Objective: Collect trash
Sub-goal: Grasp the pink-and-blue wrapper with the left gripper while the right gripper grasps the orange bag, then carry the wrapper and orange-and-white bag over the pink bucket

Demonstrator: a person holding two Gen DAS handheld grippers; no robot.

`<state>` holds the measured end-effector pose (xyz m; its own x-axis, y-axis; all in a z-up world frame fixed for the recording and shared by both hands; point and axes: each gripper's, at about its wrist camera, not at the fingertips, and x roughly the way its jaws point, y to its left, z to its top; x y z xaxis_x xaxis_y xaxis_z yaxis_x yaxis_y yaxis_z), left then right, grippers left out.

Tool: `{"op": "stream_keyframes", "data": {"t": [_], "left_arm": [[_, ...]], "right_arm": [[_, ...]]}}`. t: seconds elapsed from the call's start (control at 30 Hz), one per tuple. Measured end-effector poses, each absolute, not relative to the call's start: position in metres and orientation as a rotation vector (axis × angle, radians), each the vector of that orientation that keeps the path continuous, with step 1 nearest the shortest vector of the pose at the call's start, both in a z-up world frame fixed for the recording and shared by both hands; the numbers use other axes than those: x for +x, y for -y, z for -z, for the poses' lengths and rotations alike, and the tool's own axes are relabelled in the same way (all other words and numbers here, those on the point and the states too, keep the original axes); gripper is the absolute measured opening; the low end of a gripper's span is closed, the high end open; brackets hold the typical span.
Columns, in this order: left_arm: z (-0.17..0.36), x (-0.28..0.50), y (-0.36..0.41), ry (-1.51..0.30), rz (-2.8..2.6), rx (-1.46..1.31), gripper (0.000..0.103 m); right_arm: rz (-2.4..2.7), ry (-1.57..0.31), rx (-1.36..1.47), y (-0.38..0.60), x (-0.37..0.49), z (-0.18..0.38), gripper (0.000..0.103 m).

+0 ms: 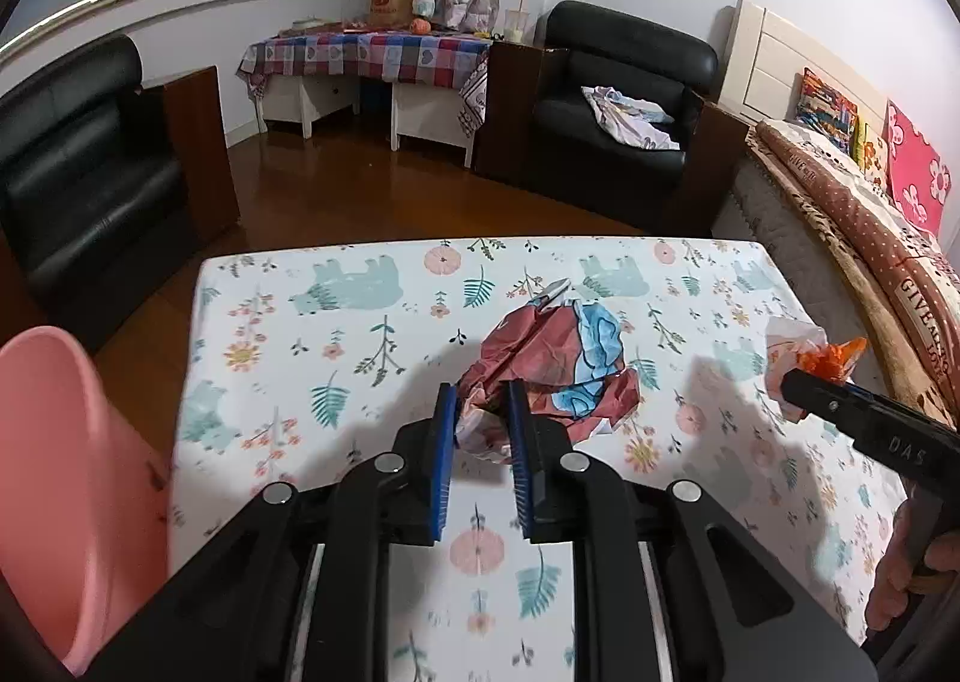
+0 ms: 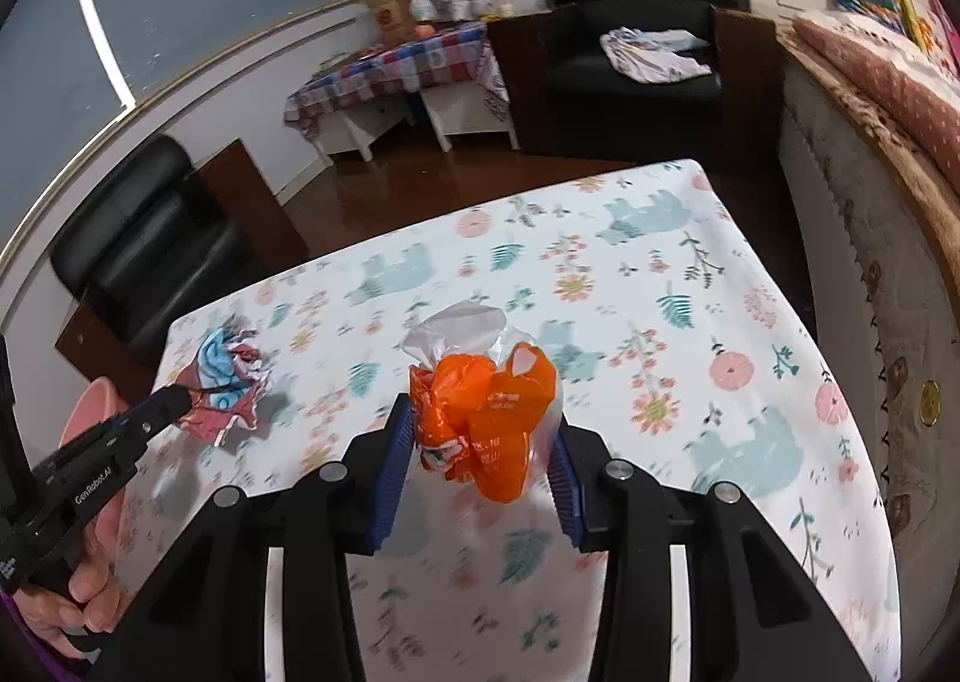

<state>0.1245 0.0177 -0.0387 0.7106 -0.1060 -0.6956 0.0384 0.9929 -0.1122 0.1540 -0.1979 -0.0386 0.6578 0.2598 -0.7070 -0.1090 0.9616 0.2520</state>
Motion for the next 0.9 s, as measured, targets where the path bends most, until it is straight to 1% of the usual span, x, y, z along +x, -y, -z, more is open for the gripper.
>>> {"op": "stream_keyframes", "data": {"t": [0.23,0.9], "left_arm": [[0.019,0.095,-0.022,-0.753,0.064,-0.094,0.017],[0.000,0.030,-0.034,-0.721,0.011,-0.099,0.017]], "right_arm": [[-0.273,-0.821,0.157,0.169,0.125,0.027,0.041],[-0.373,-0.819,0.075,0.111,0.068,0.012,0.041]]}}
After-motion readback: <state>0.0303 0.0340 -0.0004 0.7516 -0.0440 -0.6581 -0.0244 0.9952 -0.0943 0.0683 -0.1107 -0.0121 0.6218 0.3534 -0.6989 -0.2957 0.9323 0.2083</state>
